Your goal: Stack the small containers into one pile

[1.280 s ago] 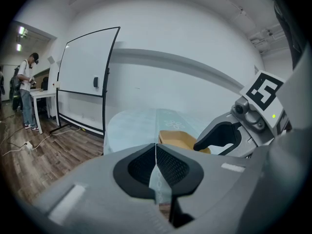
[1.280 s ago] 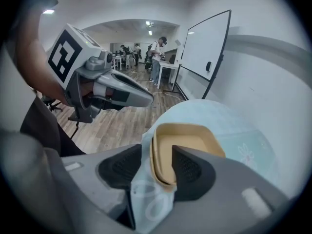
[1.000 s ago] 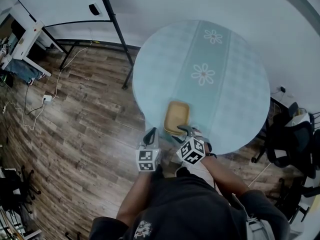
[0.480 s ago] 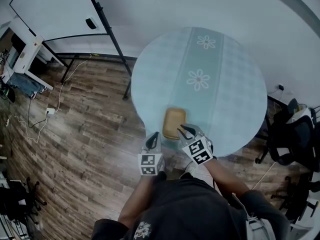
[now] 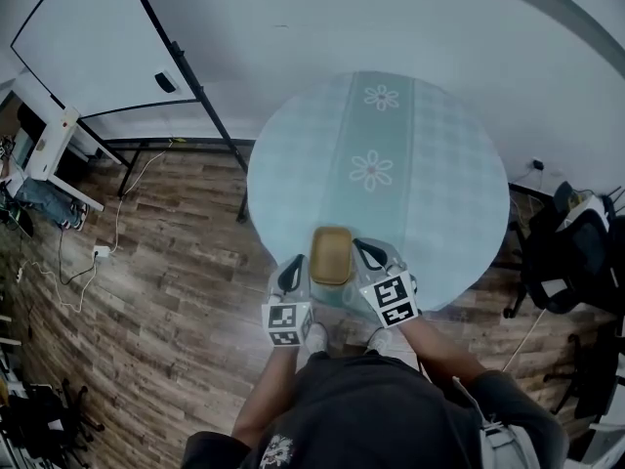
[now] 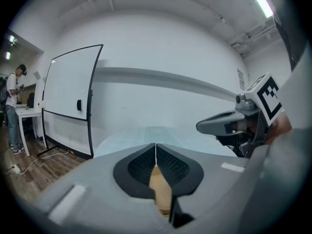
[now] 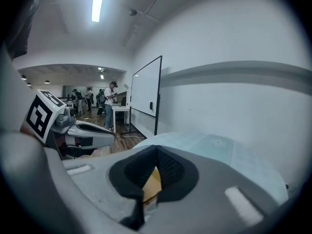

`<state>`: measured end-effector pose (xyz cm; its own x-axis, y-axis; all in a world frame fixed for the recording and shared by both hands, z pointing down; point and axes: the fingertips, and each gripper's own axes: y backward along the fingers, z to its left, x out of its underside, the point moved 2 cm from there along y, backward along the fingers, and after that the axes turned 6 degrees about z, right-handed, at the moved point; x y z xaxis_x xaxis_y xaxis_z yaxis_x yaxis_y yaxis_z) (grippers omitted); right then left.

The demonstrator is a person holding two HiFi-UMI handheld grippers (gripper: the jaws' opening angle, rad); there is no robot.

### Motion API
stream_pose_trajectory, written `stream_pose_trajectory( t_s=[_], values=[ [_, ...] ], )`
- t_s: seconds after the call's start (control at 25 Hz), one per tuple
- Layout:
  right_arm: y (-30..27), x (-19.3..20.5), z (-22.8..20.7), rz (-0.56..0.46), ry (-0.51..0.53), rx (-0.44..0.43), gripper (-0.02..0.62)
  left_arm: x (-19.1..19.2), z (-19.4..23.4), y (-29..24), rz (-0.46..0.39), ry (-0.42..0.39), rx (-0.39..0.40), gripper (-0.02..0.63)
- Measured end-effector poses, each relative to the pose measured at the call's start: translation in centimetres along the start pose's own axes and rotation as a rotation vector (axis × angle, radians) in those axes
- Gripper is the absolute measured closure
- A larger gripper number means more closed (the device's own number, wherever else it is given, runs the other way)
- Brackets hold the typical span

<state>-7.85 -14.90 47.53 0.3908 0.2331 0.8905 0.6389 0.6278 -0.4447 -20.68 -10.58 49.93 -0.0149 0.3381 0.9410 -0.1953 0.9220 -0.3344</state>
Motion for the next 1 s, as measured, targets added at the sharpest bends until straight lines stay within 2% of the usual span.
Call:
stream_pose_trajectory(
  t_s=[0.2, 0.32, 0.48, 0.72, 1.0],
  values=[
    [1.4, -1.5, -1.8, -0.082, -0.081, 0.041, 0.594, -4.1, -1.3, -0.1, -0.061, -0.022, 0.043, 0.600],
    [2.3, -2.3, -2.8, -0.131, -0.084, 0.083, 0.594, -5.6, -1.6, -0.4, -0.101, -0.019, 0.060, 0.600],
    [3.2, -3.0, -3.8, -0.159, -0.078, 0.112, 0.595, -6.3, -1.9, -0.7, -0.113, -0.015, 0.069, 0.600],
    [3.4, -3.3, -4.5, -0.192, -0.136, 0.074, 0.595, -6.9, -2.9, -1.5, -0.117, -0.021, 0.085, 0.600],
    [3.8, -3.9, -4.5, -0.229, -0.130, 0.062, 0.595, -7.8, -3.6, -1.9, -0.135, -0.017, 0.100, 0.600]
  ],
)
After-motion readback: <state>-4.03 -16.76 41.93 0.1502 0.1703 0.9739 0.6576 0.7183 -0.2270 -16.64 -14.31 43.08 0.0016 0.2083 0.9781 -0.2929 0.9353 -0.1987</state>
